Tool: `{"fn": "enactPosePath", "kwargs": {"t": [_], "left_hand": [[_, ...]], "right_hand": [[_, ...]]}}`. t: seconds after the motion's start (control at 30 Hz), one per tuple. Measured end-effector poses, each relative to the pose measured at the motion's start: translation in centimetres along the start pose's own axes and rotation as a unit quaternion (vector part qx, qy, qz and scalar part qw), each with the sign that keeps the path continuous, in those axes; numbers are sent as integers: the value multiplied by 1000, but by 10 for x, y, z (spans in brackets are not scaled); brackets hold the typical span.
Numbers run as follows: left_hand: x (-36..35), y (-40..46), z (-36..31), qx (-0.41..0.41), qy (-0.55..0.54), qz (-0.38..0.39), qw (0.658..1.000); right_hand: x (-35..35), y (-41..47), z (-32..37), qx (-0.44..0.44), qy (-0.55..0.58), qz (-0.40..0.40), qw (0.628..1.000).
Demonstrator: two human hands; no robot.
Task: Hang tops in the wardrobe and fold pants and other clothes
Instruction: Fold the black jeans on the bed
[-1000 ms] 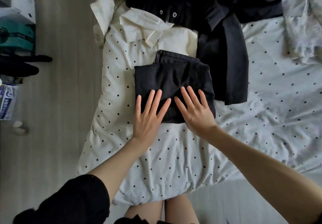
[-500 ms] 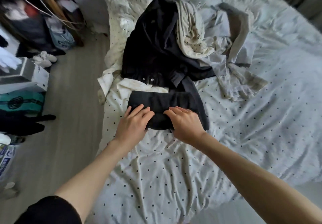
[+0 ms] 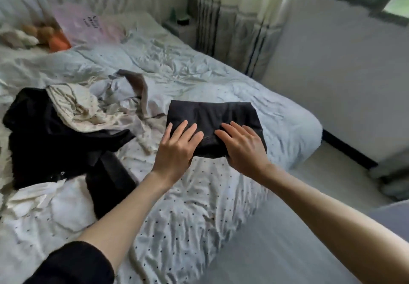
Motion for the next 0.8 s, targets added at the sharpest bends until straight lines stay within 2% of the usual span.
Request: {"fn": "enactPosePath", "kwargs": {"t": [0.2, 0.4, 0.57, 0.67, 0.8], "left_hand": [[-24, 120, -184, -121, -97, -61, 986], [-50, 201, -360, -258, -207, -67, 942], [-62, 263, -493, -373, -275, -57, 884], [-63, 287, -556, -432, -303, -48, 848], [-49, 308, -650, -516, -359, -52, 776]], "right_hand": [[86, -92, -175, -119, -107, -48, 986], [148, -195, -312, -269, -185, -40, 944], [194, -271, -405, -417, -207, -25, 885], [223, -302, -440, -461, -262, -37, 847], [259, -368, -482, -576, -287, 6, 766]]}}
Point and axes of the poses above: each hand's wrist, its own y-axis towards the middle knuckle, its own x-axis out of the back of the hand, z = x × y, the point moved 8 cm from there along y, towards the middle knuckle, and after that the axes turned 2 degrees about y, right-handed, at the moved point
